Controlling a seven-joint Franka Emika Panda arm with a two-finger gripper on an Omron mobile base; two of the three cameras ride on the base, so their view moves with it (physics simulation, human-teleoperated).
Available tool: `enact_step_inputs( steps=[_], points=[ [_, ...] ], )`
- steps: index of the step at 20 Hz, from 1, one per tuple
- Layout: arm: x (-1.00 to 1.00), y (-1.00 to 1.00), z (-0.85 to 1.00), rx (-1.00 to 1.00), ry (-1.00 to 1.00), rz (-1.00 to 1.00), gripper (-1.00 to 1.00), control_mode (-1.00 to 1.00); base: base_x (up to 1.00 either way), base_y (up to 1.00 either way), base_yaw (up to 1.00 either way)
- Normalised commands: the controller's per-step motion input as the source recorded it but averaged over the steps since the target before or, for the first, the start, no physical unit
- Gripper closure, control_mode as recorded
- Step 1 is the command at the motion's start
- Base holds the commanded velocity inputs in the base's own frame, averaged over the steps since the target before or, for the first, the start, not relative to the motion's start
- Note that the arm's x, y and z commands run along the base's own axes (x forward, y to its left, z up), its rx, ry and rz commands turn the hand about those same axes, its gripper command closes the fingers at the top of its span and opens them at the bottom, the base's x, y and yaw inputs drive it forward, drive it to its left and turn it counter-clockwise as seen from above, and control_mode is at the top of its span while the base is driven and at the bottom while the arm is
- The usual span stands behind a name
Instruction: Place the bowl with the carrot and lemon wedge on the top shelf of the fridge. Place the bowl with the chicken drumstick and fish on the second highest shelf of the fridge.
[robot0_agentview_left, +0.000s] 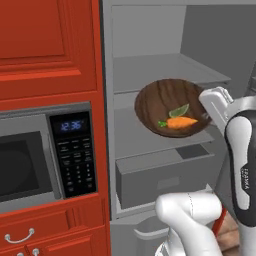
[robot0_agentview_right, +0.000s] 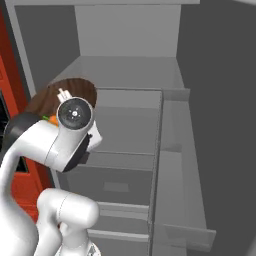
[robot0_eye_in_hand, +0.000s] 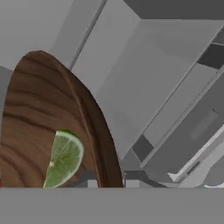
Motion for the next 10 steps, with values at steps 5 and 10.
enact_step_inputs(
  steps=[5, 10],
  points=[
    [0.54, -0.14, 0.6, 0.07, -0.11, -0.3, 1.0, -1.0, 0.0, 0.0, 0.0],
    [1.0, -0.25, 0.33, 0.17, 0.0, -0.15, 1.0, -1.0, 0.0, 0.0, 0.0]
  ],
)
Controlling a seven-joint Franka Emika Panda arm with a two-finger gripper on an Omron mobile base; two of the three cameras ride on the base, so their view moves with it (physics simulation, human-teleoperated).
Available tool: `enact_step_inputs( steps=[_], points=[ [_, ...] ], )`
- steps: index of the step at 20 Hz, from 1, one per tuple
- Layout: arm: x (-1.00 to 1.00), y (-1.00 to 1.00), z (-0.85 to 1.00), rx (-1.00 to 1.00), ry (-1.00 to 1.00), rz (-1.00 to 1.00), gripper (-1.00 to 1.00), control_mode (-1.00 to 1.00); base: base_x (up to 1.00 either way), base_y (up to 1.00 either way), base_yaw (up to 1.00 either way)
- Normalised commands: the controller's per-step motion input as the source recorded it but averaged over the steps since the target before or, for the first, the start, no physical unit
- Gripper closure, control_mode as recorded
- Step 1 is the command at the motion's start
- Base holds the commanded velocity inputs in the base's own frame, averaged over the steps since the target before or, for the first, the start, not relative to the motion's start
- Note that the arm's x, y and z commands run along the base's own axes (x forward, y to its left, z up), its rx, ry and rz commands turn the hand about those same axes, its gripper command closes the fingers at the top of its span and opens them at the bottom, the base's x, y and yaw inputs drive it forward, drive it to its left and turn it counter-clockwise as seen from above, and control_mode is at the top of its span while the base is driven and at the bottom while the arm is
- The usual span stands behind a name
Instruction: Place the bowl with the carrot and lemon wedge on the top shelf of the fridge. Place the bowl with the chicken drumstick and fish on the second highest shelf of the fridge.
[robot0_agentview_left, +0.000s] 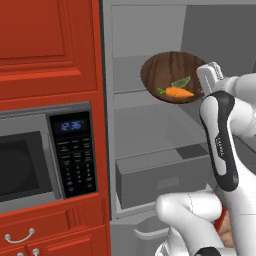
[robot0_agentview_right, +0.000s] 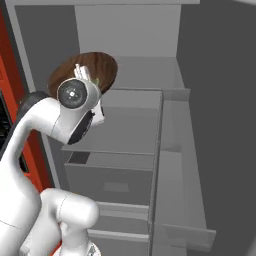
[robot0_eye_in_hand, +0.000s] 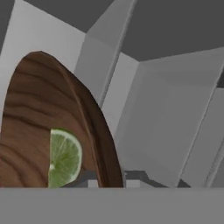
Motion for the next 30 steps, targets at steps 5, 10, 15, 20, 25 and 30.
enact_step_inputs(
  steps=[5, 10, 15, 20, 25, 30],
  points=[
    [0.98, -0.35, 0.37, 0.27, 0.0, -0.1, 1.0, -1.0, 0.0, 0.0, 0.0],
    [1.0, -0.1, -0.03, 0.09, 0.1, -0.13, 1.0, -1.0, 0.0, 0.0, 0.0],
    [1.0, -0.02, -0.05, 0.0, 0.22, -0.11, 1.0, -1.0, 0.0, 0.0, 0.0],
    [1.0, 0.0, 0.0, 0.0, 0.2, -0.06, 1.0, -1.0, 0.0, 0.0, 0.0],
    [0.93, 0.0, -0.03, 0.0, 0.11, -0.05, 1.0, -1.0, 0.0, 0.0, 0.0],
    [0.2, 0.0, 0.0, 0.0, 0.03, -0.04, -1.0, -1.0, 0.0, 0.0, 0.0]
  ],
)
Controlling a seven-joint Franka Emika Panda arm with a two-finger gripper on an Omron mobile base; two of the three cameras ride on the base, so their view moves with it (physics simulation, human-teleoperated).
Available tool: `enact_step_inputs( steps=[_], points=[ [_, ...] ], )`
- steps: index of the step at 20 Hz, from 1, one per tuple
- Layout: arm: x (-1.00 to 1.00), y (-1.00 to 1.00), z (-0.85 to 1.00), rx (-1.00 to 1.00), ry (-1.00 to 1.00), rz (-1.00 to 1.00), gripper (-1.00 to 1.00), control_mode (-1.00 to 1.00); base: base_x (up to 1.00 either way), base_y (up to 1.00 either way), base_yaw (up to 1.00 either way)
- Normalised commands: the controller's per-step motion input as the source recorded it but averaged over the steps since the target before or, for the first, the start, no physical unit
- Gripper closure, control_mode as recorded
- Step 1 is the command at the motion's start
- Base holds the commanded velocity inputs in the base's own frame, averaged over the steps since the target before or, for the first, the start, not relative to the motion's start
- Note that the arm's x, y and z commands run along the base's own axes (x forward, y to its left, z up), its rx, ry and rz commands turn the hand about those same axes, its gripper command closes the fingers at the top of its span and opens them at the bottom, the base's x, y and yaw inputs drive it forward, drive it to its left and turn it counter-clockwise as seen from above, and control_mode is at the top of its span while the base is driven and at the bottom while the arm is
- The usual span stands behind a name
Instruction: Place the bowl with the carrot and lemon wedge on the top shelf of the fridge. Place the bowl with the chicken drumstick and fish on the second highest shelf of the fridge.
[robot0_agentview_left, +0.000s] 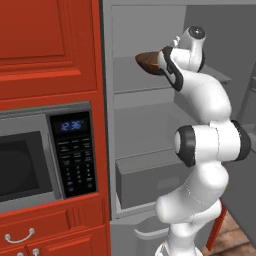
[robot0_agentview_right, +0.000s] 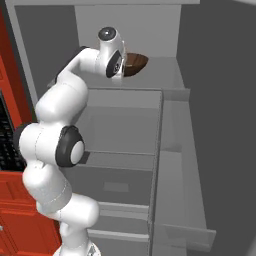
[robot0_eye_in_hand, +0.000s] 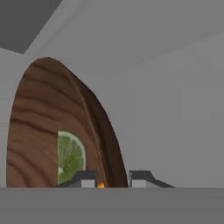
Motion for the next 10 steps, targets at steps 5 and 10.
enact_step_inputs(
  steps=[5, 10],
  points=[
    [-0.56, 0.0, 0.18, 0.0, -0.21, 0.0, -1.0, -1.0, 0.0, 0.0, 0.0],
    [-1.0, 0.0, 0.08, 0.0, -0.38, 0.0, -1.0, -1.0, 0.0, 0.0, 0.0]
  ],
)
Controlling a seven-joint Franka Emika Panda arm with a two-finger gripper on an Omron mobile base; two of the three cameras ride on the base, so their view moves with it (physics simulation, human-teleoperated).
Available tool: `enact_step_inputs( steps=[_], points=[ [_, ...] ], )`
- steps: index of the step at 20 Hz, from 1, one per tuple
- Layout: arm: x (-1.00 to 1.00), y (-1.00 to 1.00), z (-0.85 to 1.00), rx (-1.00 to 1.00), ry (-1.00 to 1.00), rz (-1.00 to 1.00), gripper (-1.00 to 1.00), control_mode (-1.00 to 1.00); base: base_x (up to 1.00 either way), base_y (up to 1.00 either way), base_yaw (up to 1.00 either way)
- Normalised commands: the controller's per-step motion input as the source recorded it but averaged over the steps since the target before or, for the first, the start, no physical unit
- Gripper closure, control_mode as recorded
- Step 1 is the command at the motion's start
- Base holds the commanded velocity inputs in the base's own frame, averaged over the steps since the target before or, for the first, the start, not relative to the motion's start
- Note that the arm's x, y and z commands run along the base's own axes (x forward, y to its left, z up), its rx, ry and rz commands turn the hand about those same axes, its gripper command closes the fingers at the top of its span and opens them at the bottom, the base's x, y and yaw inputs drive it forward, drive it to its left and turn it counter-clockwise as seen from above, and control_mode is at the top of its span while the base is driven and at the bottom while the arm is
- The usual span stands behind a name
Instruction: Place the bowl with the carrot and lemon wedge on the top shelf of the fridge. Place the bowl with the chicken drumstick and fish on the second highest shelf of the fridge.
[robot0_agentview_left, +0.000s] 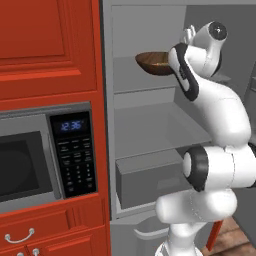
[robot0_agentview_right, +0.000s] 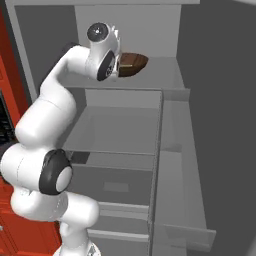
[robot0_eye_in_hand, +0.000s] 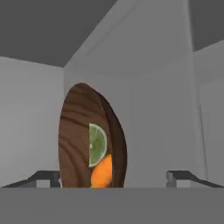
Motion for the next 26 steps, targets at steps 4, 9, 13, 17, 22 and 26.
enact_step_inputs(
  steps=[4, 9, 13, 17, 22, 26],
  points=[
    [-1.0, 0.0, 0.68, 0.0, -0.41, 0.0, -1.0, -1.0, 0.0, 0.0, 0.0],
    [-1.0, 0.0, 0.59, 0.0, -0.15, 0.02, -1.0, -1.0, 0.0, 0.0, 0.0],
    [-1.0, 0.09, -0.01, -0.04, 0.03, 0.07, -1.0, -1.0, 0.0, 0.0, 0.0],
    [-1.0, 0.14, -0.41, -0.11, 0.13, 0.13, -1.0, -1.0, 0.0, 0.0, 0.0],
    [-1.0, 0.3, -0.74, -0.2, 0.35, 0.18, -1.0, -1.0, 0.0, 0.0, 0.0],
    [-0.85, 0.33, -0.83, -0.31, 0.54, 0.14, -1.0, -1.0, 0.0, 0.0, 0.0]
  ],
)
